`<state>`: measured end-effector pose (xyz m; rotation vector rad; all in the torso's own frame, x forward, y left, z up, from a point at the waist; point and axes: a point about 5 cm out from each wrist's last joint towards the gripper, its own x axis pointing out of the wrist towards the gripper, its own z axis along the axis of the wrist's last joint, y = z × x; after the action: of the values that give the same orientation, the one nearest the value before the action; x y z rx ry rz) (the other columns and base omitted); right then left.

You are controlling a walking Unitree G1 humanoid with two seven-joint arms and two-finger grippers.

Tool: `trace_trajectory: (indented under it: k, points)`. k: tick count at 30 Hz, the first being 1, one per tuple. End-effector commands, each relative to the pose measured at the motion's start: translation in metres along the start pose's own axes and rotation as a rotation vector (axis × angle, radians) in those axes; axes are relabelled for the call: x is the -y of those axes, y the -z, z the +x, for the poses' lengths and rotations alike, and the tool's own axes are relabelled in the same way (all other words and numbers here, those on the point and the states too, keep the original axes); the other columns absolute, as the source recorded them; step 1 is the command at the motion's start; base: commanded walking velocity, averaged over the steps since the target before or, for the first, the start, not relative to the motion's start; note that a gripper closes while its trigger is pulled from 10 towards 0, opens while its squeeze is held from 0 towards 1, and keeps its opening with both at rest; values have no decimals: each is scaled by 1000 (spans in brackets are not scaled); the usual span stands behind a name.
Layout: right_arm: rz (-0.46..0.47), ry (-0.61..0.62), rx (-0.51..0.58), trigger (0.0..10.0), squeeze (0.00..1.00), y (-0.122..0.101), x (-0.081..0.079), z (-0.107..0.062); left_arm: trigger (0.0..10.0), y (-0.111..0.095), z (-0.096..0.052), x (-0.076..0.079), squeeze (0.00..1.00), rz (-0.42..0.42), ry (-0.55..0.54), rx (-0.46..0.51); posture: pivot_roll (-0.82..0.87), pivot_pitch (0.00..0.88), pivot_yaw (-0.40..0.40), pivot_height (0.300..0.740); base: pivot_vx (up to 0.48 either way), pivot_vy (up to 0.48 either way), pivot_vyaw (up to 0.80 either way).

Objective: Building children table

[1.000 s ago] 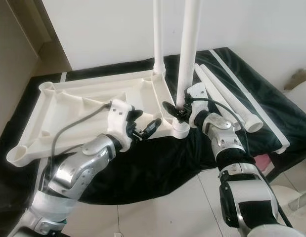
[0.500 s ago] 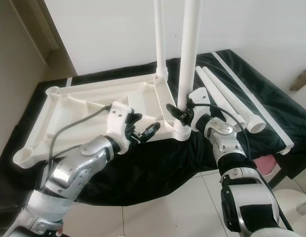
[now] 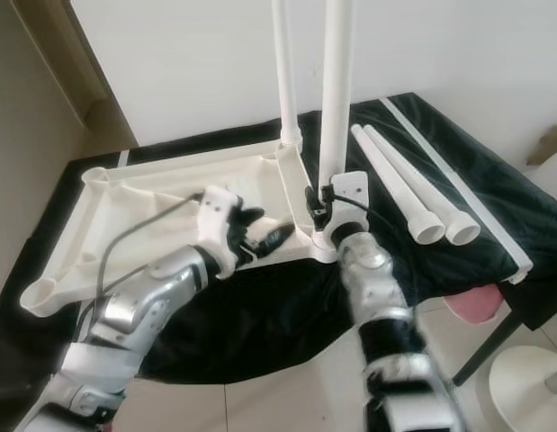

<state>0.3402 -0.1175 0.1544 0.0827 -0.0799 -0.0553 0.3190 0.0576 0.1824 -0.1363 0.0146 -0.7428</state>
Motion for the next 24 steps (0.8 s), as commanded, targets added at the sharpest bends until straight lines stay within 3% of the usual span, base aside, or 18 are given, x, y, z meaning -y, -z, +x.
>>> trace_trajectory:
  k: [1,3,5,10,18,20,24]
  points:
    - [121,138,-194,10000,0,38,12,-13,10000,1,-2,-8,0,-4,-59,-2,-72,0,111,740,0,0,0]
    - [165,74,-242,10000,0,42,-5,-19,10000,4,-2,-10,0,6,-68,-2,-72,0,111,740,0,0,0]
    - [161,18,-228,10000,0,36,-9,-20,10000,7,-4,-9,0,27,-46,-9,-68,0,79,740,0,0,0]
    - [100,3,-157,10000,0,23,2,-20,10000,8,-12,4,0,95,131,-9,-60,0,74,740,0,0,0]
    - [82,4,-114,10000,0,13,6,-25,10000,12,-22,18,0,161,275,-11,-53,0,73,740,0,0,0]
    - [79,14,-118,10000,0,14,11,-26,10000,17,-27,31,0,207,343,-5,-50,0,71,740,0,0,0]
    - [70,16,-117,10000,0,14,14,-29,10000,23,-32,40,0,242,393,7,-45,0,69,740,0,0,0]
